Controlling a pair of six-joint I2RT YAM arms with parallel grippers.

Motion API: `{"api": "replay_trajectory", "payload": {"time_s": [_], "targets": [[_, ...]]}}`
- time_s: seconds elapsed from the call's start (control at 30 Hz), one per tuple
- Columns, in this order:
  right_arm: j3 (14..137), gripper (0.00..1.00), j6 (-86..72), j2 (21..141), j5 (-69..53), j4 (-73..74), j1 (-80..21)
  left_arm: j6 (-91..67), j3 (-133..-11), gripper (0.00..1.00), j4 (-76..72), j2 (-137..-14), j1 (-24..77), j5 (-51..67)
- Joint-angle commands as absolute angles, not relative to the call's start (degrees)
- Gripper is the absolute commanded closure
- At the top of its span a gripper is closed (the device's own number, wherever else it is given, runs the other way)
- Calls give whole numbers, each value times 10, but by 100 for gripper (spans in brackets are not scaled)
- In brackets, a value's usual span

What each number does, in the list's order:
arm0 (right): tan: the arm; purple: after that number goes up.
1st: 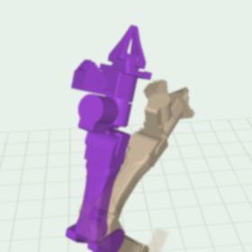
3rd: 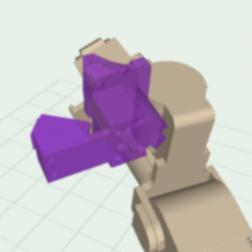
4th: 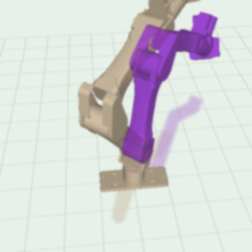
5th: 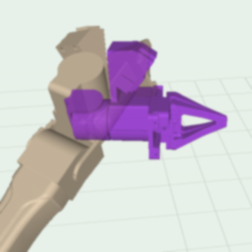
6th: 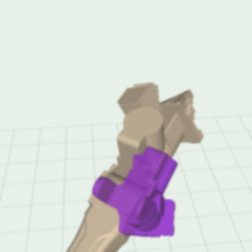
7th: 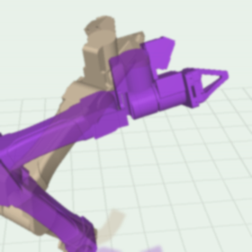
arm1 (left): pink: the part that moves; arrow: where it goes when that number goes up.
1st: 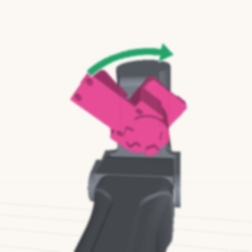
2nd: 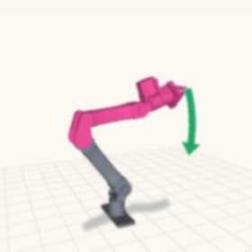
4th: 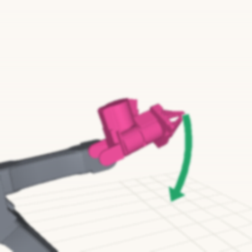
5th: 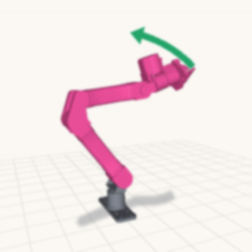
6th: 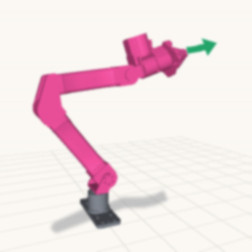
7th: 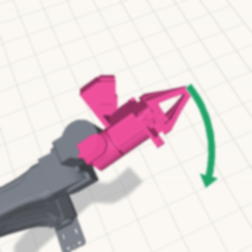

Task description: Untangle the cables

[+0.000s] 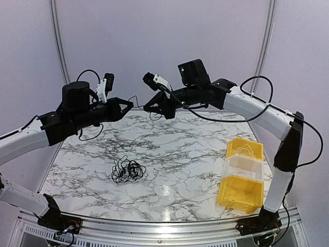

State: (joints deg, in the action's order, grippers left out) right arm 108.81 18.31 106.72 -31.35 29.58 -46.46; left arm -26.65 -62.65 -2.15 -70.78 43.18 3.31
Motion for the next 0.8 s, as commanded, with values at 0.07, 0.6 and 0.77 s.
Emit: {"api": "replay_trajectory", "payload": {"time_s": [0.07, 0.6, 0.77], "targets": [[1064, 93, 201, 1032, -312, 296, -468, -263, -609, 100, -74, -682, 432, 11], [1011, 58, 215, 1006, -274, 287, -459, -260, -578, 100, -81, -650, 432, 18], [1016, 81, 213, 1008, -275, 282, -458, -260, -581, 100, -76, -649, 432, 21]]}}
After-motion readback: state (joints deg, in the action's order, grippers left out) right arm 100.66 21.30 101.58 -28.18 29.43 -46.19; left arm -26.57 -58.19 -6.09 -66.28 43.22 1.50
